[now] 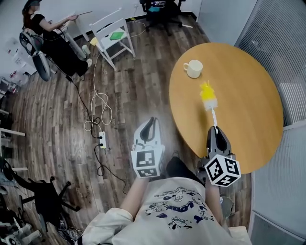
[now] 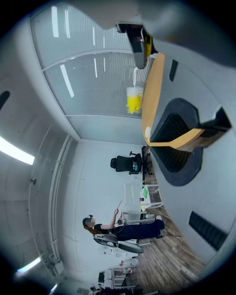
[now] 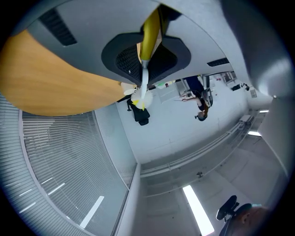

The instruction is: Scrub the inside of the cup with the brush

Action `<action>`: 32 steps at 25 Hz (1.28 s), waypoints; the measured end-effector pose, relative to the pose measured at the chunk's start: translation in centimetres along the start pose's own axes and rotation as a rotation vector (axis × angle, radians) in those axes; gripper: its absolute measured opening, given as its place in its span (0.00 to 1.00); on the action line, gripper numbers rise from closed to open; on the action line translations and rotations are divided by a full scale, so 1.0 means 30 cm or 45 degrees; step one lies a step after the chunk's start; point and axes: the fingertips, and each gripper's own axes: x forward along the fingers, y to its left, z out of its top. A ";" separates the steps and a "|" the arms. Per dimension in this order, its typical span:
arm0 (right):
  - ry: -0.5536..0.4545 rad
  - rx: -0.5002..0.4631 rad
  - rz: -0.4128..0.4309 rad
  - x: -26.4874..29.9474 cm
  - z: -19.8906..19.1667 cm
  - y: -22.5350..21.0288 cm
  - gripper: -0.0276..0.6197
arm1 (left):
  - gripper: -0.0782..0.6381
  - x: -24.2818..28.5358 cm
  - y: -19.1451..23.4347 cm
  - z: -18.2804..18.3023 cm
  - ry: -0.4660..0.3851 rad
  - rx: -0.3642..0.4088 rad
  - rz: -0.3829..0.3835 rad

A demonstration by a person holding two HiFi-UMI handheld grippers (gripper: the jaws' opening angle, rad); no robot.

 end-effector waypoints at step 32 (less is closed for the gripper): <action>0.037 0.041 0.058 0.317 0.142 -0.197 0.12 | 0.16 0.337 -0.092 0.069 0.061 -0.021 0.052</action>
